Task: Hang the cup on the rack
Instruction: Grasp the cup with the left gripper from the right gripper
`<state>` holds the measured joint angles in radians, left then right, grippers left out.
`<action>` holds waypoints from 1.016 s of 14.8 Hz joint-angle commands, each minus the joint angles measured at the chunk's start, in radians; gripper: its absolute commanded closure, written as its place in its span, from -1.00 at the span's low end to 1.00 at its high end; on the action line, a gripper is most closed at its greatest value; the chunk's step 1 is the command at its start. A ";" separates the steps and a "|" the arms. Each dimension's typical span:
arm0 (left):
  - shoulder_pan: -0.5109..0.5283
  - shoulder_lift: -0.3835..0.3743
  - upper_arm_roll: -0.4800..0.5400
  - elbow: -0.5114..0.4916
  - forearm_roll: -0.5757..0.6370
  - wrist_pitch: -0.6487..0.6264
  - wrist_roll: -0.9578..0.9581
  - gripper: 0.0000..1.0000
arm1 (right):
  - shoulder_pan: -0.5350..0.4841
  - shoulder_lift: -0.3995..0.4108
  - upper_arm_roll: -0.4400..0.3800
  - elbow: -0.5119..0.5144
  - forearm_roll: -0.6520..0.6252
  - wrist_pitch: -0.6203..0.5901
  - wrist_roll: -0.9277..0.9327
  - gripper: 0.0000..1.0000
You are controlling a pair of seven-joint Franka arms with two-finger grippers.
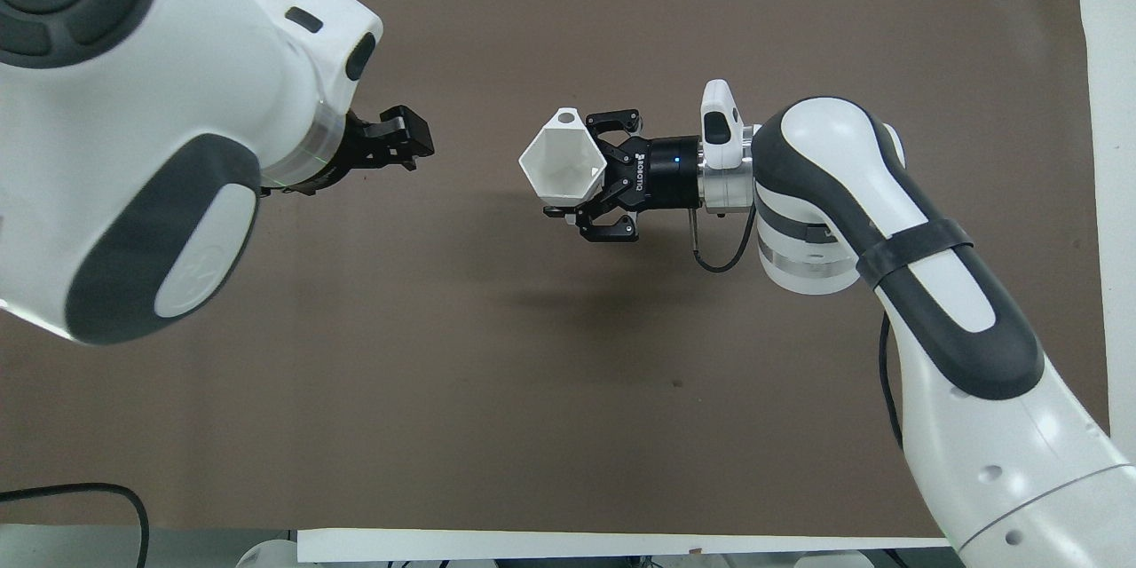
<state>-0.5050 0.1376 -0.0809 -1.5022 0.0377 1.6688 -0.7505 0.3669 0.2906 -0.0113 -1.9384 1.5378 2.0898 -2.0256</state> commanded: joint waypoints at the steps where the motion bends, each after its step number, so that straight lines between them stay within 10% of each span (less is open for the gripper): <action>1: -0.041 0.037 0.015 -0.003 0.002 0.066 -0.062 -1.00 | 0.029 -0.025 -0.006 -0.016 0.019 0.038 0.030 0.72; 15: -0.106 0.115 0.015 -0.026 -0.110 0.219 -0.098 -0.96 | 0.055 -0.024 -0.006 -0.013 0.051 0.104 0.024 0.70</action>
<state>-0.5956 0.2386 -0.0800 -1.5075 -0.0650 1.8527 -0.8358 0.4254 0.2745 -0.0147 -1.9478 1.5554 2.1981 -2.0011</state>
